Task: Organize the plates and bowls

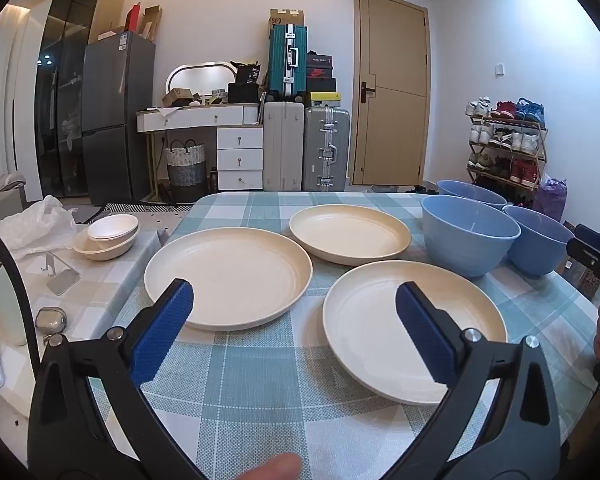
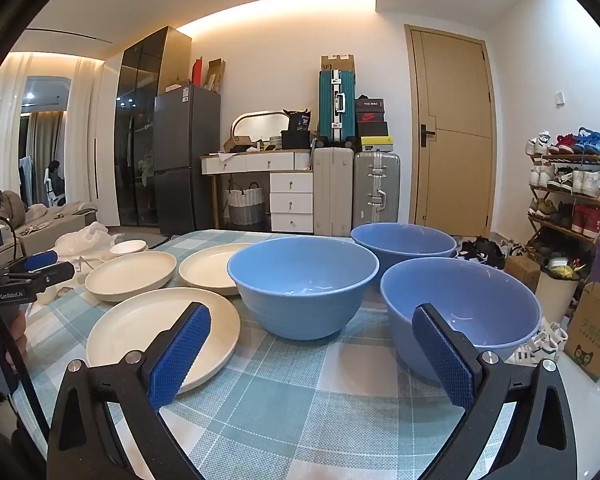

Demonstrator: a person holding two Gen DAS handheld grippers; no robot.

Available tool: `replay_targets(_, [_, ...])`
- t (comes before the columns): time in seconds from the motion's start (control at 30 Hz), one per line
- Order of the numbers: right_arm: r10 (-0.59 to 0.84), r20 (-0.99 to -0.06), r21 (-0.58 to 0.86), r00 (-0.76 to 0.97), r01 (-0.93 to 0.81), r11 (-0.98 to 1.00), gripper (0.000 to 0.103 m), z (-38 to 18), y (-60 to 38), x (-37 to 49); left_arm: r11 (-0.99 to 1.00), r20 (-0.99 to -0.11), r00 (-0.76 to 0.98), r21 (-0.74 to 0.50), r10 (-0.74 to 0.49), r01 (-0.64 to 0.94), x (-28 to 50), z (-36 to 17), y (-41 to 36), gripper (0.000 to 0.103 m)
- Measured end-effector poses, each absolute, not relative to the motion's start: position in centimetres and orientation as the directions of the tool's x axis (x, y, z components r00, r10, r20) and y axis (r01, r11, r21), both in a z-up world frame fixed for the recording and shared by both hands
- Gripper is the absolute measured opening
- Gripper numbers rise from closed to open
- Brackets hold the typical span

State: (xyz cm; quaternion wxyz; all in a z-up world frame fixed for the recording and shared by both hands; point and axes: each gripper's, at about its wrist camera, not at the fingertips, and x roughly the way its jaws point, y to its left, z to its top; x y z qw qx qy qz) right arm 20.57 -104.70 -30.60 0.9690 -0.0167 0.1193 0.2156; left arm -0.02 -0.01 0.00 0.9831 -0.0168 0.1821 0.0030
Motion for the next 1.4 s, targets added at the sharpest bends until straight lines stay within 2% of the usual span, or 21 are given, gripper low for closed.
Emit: replay_targets(1.4, [0.415,-0.237,0.02,0.879,-0.422,0.906,0.103,-30.61,-104.66,20.56,0.999,-0.36,0.933,-0.039,-0.001,-0.014,-0.06,0.01,0.0,0.101])
